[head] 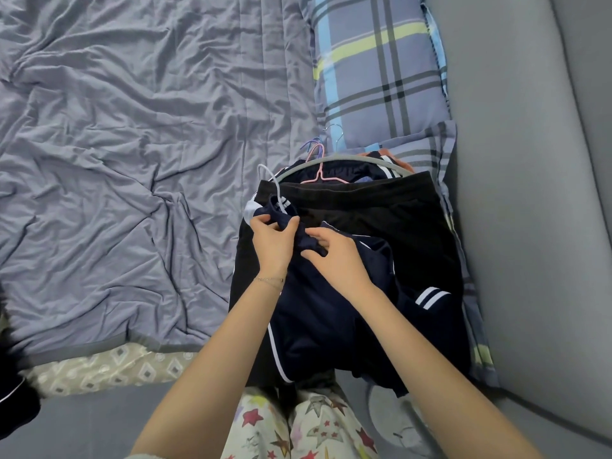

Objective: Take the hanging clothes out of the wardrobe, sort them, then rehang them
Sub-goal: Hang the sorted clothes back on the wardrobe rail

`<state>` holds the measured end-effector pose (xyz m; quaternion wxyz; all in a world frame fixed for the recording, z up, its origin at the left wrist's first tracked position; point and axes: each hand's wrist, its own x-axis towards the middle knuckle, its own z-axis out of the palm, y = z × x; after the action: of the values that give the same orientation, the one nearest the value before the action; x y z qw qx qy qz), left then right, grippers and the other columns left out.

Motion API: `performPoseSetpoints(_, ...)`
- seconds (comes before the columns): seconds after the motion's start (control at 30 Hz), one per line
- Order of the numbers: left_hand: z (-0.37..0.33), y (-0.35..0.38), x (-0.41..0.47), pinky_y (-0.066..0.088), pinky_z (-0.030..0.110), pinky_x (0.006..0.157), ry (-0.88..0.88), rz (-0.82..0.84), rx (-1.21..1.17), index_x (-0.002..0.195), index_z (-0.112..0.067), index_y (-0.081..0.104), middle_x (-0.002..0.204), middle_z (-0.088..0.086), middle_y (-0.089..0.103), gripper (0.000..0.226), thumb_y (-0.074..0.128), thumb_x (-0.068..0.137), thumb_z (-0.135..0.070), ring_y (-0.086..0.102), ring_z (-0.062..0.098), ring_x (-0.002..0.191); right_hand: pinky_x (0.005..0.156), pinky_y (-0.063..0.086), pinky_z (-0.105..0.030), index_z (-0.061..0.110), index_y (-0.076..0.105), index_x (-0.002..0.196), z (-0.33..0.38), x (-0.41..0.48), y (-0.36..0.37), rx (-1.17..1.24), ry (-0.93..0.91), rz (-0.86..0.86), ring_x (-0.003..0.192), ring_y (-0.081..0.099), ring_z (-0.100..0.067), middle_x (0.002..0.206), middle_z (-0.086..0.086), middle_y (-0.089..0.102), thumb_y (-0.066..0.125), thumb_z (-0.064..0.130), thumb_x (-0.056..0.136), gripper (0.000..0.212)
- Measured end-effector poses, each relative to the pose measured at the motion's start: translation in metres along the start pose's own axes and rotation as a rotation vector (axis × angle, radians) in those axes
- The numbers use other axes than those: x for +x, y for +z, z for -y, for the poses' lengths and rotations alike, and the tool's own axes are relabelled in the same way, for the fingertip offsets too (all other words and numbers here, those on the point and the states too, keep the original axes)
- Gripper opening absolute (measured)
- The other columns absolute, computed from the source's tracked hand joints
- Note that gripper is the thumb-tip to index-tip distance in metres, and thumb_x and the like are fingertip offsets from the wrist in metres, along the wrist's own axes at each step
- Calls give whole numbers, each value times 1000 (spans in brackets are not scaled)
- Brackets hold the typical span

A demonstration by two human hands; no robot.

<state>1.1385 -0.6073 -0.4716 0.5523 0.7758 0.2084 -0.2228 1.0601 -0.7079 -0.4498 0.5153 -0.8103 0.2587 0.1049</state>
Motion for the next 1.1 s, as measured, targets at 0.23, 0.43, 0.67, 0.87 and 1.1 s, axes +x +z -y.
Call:
performPoseSetpoints(0.23,18,5,4,53,34,89,-75,-37,-50,113,-16,44,104,6,65,43,75,83,-23,65,18,96,105,40,-25,19,58,131,-18,21,-41,-200,-107,-126,120,53,-11,129,4,61,64,22,91,40)
performPoseSetpoints(0.43,21,12,6,52,42,96,-84,-52,-108,118,-18,44,107,6,68,46,75,83,-21,67,20,99,115,32,-35,14,52,136,-37,59,-72,-371,-104,-182,133,43,-20,138,-5,54,59,20,95,43)
performPoseSetpoints(0.67,19,18,15,53,44,95,-65,-44,-104,122,-19,46,91,0,71,49,75,82,-21,69,18,93,122,6,-47,18,32,150,-57,107,-100,-746,-22,-158,149,14,-27,159,-6,26,55,32,96,60)
performPoseSetpoints(0.87,28,19,14,53,43,96,-69,-41,-102,123,-21,47,95,5,72,51,76,81,-22,69,19,94,121,-1,-52,17,24,153,-68,124,-114,-884,61,-125,150,6,-34,161,-13,18,53,41,96,68)
performPoseSetpoints(1.1,35,19,9,53,41,95,-67,-40,-93,121,-26,45,95,4,71,50,75,82,-23,68,18,94,121,10,-46,14,23,153,-67,128,-123,-807,76,-180,145,23,-31,155,-13,31,57,43,94,74)
